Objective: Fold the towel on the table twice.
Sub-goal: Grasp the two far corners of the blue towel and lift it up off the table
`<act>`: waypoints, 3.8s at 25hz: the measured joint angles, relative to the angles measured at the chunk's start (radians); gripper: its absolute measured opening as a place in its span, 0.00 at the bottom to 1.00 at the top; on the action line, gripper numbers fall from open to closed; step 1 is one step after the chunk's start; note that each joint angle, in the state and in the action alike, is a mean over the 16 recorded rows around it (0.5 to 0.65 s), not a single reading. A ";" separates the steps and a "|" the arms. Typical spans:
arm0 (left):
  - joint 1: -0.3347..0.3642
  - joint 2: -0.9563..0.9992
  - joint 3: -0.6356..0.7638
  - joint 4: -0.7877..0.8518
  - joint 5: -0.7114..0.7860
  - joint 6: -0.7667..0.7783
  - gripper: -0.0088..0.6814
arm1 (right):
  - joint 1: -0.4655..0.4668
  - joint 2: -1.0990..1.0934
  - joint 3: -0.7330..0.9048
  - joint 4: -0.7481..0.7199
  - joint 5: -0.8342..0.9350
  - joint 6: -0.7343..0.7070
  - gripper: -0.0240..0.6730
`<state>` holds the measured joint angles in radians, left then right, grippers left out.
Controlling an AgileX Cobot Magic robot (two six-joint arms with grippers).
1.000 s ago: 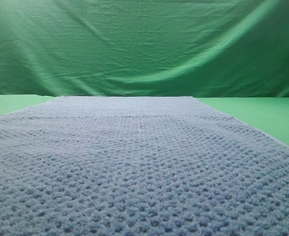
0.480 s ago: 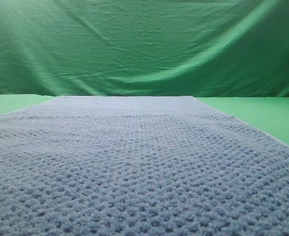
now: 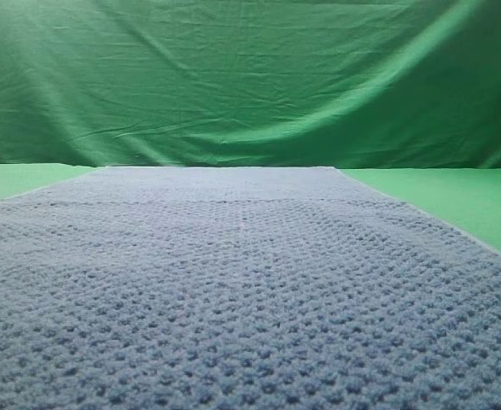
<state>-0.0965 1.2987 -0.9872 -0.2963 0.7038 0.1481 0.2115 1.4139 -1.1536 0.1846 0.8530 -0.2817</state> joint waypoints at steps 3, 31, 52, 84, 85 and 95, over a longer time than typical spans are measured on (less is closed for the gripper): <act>0.000 0.104 -0.051 0.030 0.019 -0.007 0.01 | 0.055 0.088 -0.033 -0.075 -0.005 0.065 0.03; 0.000 0.469 -0.152 0.027 -0.076 0.094 0.89 | 0.137 0.561 -0.198 -0.031 -0.133 0.152 0.84; 0.000 0.587 -0.165 0.011 -0.159 0.111 0.86 | 0.137 0.607 -0.207 -0.027 -0.199 0.125 0.80; 0.000 0.518 -0.574 -0.065 -0.011 0.094 0.01 | 0.143 0.507 -0.568 -0.091 -0.114 0.109 0.03; 0.000 0.510 -0.618 -0.066 -0.015 0.093 0.01 | 0.142 0.501 -0.609 -0.098 -0.125 0.109 0.03; 0.000 0.488 -0.923 -0.079 -0.063 0.091 0.01 | 0.104 0.485 -0.914 -0.153 -0.220 0.104 0.03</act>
<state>-0.0965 1.7863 -1.9106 -0.3748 0.6409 0.2392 0.3157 1.8993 -2.0675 0.0317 0.6334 -0.1775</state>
